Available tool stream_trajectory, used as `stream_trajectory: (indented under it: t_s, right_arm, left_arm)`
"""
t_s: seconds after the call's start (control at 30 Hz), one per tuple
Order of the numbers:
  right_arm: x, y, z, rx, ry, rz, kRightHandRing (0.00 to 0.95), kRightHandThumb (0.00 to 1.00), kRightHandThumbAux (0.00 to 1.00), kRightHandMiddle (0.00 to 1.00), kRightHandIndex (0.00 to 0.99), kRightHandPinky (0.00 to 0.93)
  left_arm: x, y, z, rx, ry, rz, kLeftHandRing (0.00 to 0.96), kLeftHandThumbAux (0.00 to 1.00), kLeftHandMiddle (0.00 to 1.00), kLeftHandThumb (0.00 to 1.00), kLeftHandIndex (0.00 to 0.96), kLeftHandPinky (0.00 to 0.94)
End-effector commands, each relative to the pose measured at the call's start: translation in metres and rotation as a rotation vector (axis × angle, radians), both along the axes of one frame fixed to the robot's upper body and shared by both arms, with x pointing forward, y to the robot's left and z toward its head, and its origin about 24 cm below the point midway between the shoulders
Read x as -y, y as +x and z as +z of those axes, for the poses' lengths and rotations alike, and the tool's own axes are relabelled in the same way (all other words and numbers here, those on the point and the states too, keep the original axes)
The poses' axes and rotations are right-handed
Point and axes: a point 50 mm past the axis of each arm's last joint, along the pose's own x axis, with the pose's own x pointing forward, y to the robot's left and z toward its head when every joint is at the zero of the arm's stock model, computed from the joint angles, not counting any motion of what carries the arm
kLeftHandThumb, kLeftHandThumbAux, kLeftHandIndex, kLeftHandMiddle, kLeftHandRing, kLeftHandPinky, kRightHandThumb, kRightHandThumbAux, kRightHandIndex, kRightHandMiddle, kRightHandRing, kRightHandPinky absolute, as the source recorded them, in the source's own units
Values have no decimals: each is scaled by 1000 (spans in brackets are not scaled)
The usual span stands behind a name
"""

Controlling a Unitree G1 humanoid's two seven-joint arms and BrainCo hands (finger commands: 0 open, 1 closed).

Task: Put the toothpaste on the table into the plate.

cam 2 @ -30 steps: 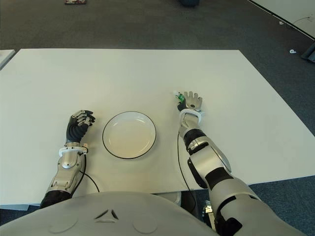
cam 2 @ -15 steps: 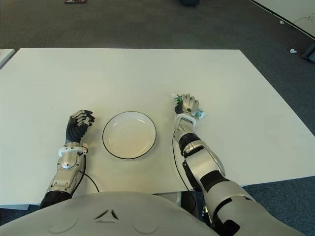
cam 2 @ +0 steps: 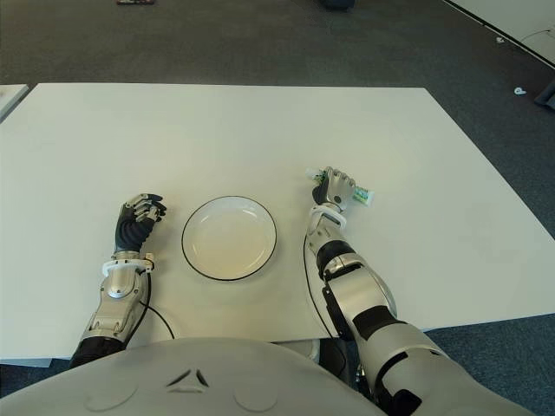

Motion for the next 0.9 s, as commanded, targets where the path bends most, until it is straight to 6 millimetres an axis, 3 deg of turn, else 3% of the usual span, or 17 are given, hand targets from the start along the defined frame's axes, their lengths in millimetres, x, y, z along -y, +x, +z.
stream_trajectory:
  t_s: [0.03, 0.2, 0.9]
  right_arm:
    - [1, -13, -14, -31, 35, -5, 678, 712, 713, 678, 434, 717]
    - [2, -12, -12, -9, 55, -10, 720, 712, 716, 731, 436, 757]
    - [-1, -6, -3, 64, 108, -53, 805, 709, 720, 792, 434, 841]
  left_arm:
    - [-2, -2, -3, -9, 13, 0, 542, 715, 535, 706, 429, 504]
    - [-3, -2, -3, -7, 16, 0, 537, 715, 530, 707, 429, 501]
    - [-3, -3, -1, 10, 14, -5, 540, 716, 529, 706, 429, 504]
